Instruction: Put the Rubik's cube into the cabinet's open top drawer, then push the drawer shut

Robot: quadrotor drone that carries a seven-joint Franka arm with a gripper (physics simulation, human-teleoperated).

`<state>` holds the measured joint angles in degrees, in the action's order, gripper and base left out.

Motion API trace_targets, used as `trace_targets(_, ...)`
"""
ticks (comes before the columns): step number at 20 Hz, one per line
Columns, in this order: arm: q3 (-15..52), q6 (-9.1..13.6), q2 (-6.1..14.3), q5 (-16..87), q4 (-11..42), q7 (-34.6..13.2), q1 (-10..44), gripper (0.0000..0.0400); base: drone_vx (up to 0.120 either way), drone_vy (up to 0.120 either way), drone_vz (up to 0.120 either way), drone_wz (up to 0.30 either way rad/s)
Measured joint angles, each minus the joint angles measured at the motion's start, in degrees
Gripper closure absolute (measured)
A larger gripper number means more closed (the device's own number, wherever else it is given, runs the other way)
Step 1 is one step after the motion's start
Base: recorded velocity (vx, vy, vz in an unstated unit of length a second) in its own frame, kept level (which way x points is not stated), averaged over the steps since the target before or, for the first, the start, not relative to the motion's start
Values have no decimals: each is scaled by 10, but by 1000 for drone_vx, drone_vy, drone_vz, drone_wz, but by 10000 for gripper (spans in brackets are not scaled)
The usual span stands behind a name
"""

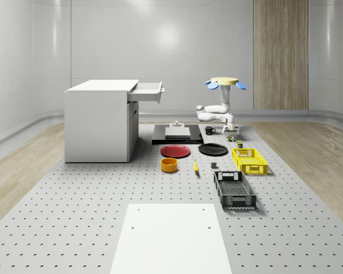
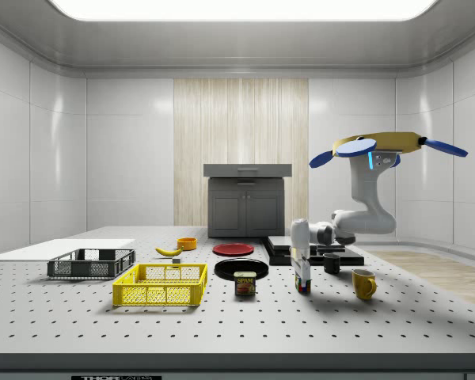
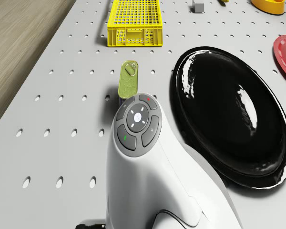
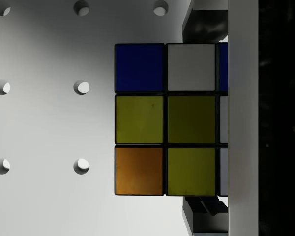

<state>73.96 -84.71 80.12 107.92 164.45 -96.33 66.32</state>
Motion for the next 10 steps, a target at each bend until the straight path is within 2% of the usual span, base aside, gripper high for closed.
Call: trace_targets(10,-24,-19,16,19,5,-1,-6,6,0,0,0,0)
